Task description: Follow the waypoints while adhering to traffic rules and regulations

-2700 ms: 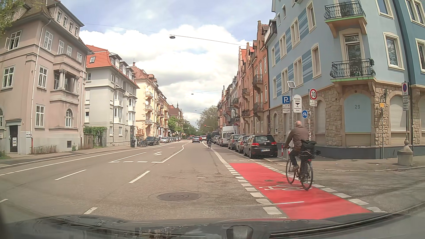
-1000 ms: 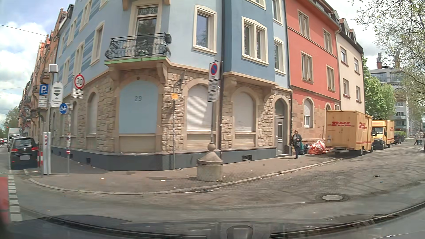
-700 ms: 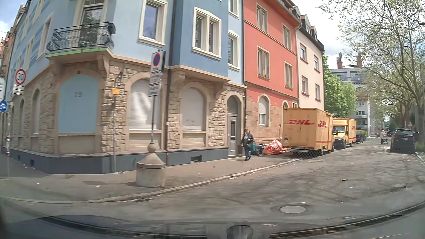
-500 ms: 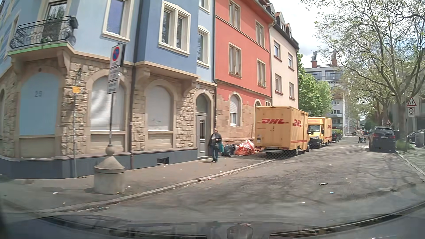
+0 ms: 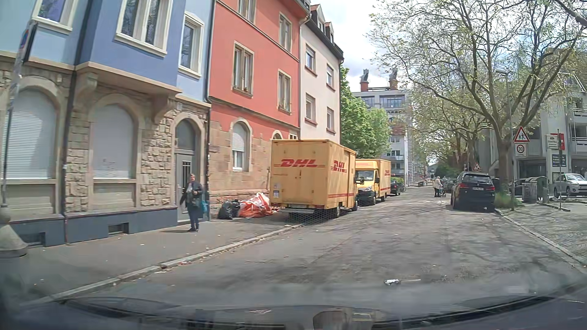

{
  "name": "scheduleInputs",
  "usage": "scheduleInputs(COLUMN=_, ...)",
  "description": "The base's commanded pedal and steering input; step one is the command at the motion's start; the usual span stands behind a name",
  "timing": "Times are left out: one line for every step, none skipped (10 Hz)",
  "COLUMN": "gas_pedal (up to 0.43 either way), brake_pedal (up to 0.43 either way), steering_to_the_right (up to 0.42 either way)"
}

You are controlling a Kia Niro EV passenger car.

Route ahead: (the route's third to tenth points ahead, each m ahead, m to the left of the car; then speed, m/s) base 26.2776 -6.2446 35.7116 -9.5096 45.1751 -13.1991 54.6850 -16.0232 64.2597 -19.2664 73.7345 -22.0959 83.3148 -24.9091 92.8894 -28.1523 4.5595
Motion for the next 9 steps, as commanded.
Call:
scheduleInputs(gas_pedal=0.15, brake_pedal=0.0, steering_to_the_right=0.256)
scheduleInputs(gas_pedal=0.15, brake_pedal=0.0, steering_to_the_right=0.227)
scheduleInputs(gas_pedal=0.138, brake_pedal=0.0, steering_to_the_right=0.197)
scheduleInputs(gas_pedal=0.138, brake_pedal=0.0, steering_to_the_right=0.173)
scheduleInputs(gas_pedal=0.138, brake_pedal=0.0, steering_to_the_right=0.156)
scheduleInputs(gas_pedal=0.138, brake_pedal=0.0, steering_to_the_right=0.142)
scheduleInputs(gas_pedal=0.138, brake_pedal=0.0, steering_to_the_right=0.131)
scheduleInputs(gas_pedal=0.138, brake_pedal=0.0, steering_to_the_right=0.127)
scheduleInputs(gas_pedal=0.138, brake_pedal=0.0, steering_to_the_right=0.12)
